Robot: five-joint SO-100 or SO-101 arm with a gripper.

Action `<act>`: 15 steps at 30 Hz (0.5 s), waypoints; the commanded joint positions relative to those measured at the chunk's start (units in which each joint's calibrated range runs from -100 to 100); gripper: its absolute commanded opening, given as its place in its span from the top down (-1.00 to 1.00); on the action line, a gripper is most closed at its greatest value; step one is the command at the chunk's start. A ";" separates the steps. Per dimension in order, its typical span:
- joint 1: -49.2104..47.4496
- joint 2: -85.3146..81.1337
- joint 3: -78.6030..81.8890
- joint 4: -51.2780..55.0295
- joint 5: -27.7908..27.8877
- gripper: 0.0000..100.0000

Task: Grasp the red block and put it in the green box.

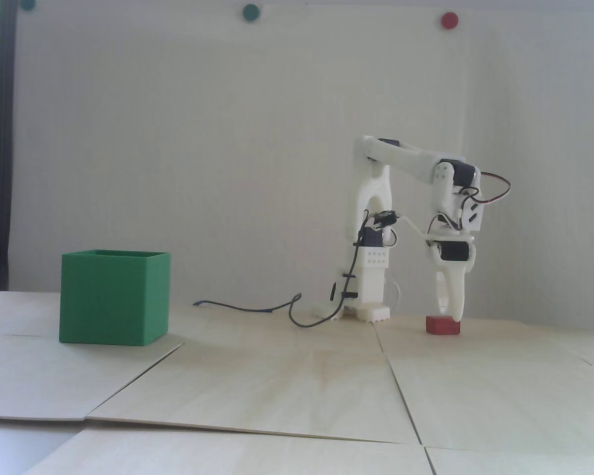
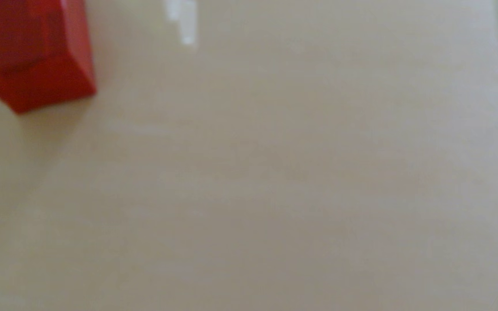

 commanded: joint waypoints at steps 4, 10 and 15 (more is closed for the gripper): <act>-7.27 0.26 -11.65 12.84 -2.59 0.52; -13.30 8.55 -14.58 19.50 -2.53 0.52; -14.91 11.39 -18.31 21.28 -2.64 0.52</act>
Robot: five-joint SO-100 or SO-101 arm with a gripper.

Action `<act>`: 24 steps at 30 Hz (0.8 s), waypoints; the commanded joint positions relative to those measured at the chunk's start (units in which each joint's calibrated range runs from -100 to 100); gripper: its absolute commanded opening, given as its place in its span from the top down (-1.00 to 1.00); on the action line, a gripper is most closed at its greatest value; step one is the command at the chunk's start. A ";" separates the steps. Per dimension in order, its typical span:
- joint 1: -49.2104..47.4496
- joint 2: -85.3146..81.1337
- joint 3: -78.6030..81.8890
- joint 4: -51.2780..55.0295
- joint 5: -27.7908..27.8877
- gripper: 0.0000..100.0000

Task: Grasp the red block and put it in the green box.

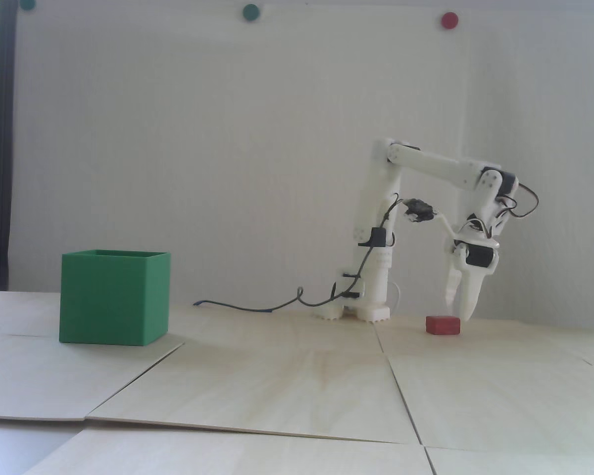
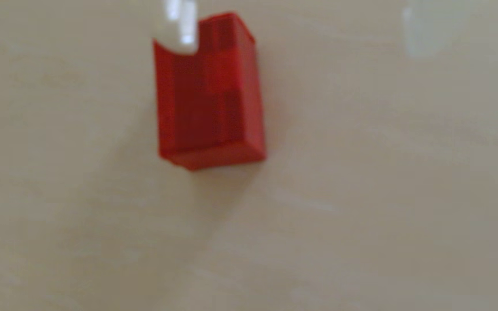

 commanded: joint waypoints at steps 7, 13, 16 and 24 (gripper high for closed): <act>-2.72 0.94 -5.95 2.97 -0.48 0.52; -3.36 1.88 -5.95 -0.15 0.25 0.52; -3.61 1.96 -5.95 -3.44 4.93 0.52; -6.50 6.39 -2.94 -5.37 12.74 0.52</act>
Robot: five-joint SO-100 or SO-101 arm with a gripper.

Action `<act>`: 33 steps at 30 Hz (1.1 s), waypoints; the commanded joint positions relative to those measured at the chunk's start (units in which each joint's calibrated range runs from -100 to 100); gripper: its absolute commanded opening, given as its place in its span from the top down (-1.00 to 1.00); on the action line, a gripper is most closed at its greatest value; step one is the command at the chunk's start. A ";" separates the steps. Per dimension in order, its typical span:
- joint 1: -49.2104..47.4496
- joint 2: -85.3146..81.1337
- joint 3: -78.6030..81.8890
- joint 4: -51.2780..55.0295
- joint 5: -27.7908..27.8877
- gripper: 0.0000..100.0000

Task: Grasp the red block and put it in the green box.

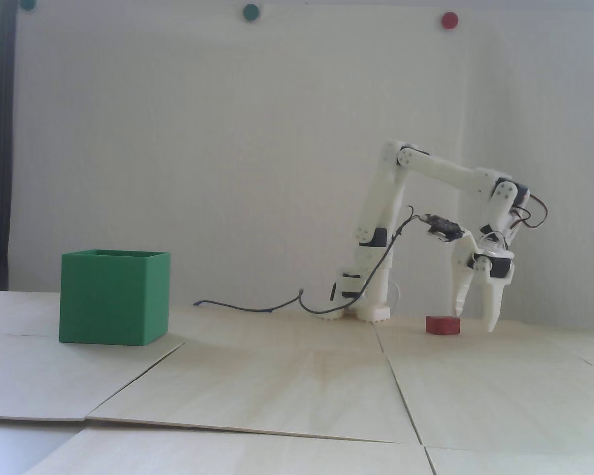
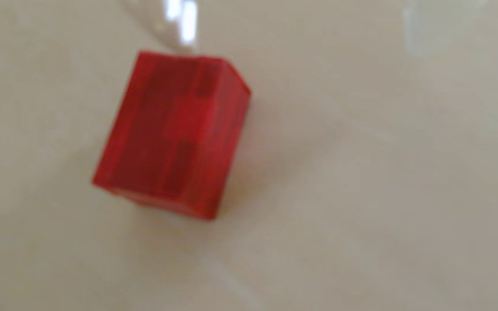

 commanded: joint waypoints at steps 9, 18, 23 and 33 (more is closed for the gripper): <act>-10.29 -1.15 -2.29 -0.88 6.46 0.52; -9.64 -6.28 2.67 -1.30 14.48 0.50; 2.34 -6.36 6.22 -1.47 15.31 0.37; 14.48 -6.36 17.05 -10.15 20.57 0.26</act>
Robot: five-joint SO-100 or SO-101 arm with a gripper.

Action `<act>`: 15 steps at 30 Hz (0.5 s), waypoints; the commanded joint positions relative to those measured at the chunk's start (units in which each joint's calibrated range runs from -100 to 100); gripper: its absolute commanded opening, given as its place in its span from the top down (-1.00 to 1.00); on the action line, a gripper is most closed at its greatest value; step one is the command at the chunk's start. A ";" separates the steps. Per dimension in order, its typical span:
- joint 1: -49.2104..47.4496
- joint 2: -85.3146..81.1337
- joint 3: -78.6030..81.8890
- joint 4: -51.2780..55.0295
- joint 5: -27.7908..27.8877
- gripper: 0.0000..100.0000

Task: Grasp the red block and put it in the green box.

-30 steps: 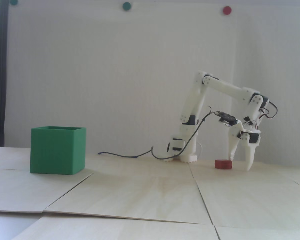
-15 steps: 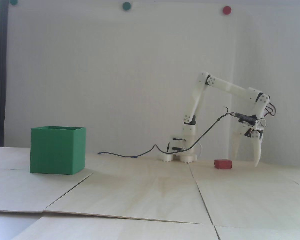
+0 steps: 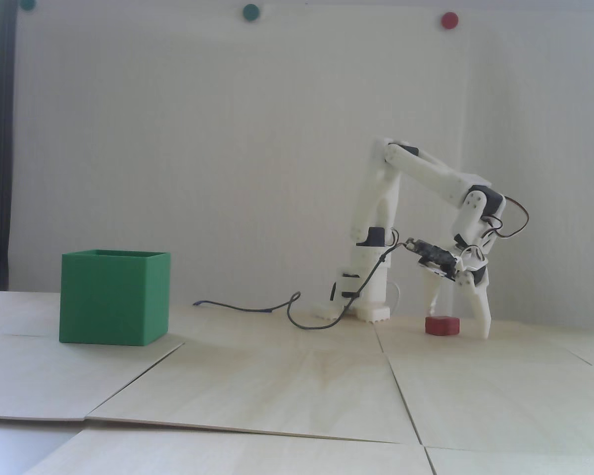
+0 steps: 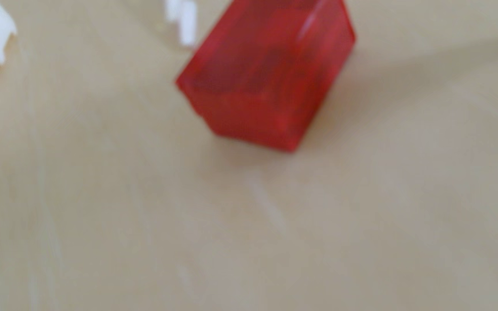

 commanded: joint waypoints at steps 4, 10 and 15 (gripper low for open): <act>5.02 -2.54 4.69 -4.09 1.25 0.46; 5.02 -2.54 4.69 -3.83 1.25 0.96; 4.86 -2.85 4.69 -4.00 1.25 0.96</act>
